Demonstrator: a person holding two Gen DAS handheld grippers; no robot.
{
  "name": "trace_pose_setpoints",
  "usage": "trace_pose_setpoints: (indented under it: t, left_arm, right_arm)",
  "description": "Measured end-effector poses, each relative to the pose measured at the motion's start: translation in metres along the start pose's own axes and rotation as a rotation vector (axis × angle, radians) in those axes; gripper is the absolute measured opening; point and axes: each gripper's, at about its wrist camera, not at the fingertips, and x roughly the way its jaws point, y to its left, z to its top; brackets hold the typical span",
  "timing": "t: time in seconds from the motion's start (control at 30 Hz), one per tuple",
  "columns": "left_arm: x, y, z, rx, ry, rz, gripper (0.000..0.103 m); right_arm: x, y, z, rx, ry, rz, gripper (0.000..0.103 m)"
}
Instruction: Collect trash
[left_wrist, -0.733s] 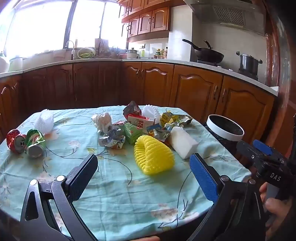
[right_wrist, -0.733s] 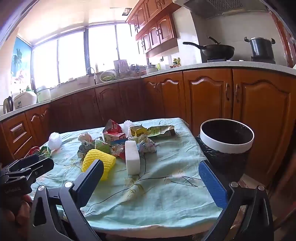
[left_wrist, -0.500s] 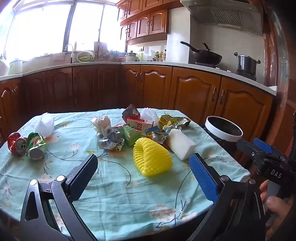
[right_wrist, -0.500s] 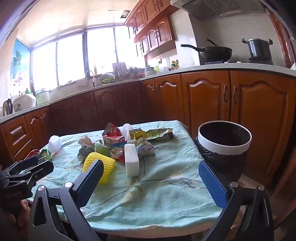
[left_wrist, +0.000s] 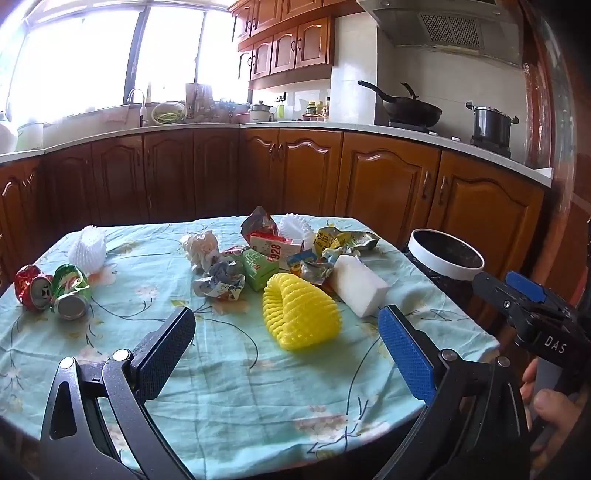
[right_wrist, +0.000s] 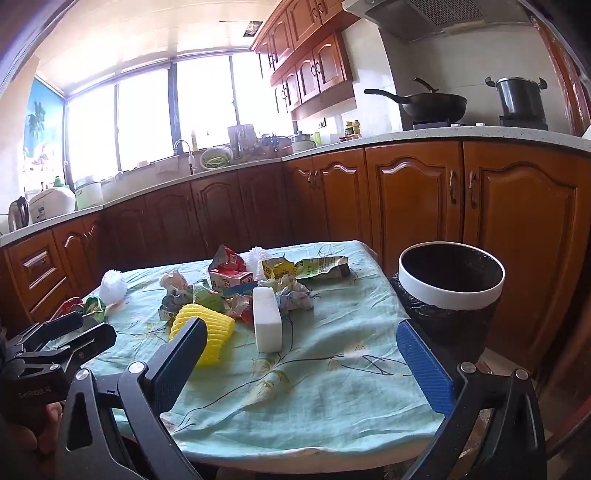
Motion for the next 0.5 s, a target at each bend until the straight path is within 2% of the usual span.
trace_pose_setpoints:
  t: [0.5]
  left_arm:
    - [-0.0016,-0.0007,0.0,-0.001,0.002,0.002,0.102]
  right_arm:
    - [0.0033,0.0027,-0.0013,-0.001,0.005,0.006,0.103]
